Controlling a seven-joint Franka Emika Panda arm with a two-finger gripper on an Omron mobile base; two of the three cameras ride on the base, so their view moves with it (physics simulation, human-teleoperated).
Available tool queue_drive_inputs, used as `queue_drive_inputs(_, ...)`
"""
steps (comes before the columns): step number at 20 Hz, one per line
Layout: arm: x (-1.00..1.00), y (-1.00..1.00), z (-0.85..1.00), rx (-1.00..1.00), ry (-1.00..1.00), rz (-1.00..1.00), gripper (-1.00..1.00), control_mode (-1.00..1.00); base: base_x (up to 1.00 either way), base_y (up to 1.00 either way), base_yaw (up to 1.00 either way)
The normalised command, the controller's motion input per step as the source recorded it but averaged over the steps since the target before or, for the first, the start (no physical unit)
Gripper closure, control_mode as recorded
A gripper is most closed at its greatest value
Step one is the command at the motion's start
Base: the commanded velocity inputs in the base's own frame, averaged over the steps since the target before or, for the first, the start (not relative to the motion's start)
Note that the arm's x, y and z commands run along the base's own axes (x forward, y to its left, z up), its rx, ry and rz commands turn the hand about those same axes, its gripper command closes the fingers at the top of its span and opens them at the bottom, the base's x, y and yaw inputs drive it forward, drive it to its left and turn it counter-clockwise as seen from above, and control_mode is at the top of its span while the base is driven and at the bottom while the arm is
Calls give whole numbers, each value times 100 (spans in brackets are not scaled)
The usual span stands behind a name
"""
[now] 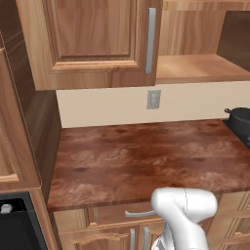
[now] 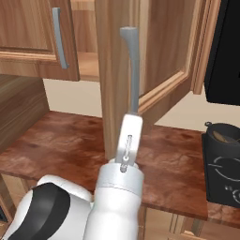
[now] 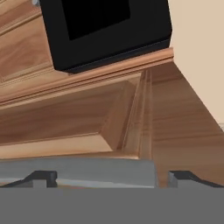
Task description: Open the cabinet and move the ladle to the pot. Then close the cabinet.
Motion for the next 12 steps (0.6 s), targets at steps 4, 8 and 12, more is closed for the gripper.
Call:
queue_drive_inputs(4,17,53,0,0,0,0,-100,-100,0,0,0)
queue_drive_inputs(8,37,55,0,0,0,0,-100,-100,0,0,0)
queue_drive_inputs(12,63,52,0,0,0,2,-100,-100,0,0,0)
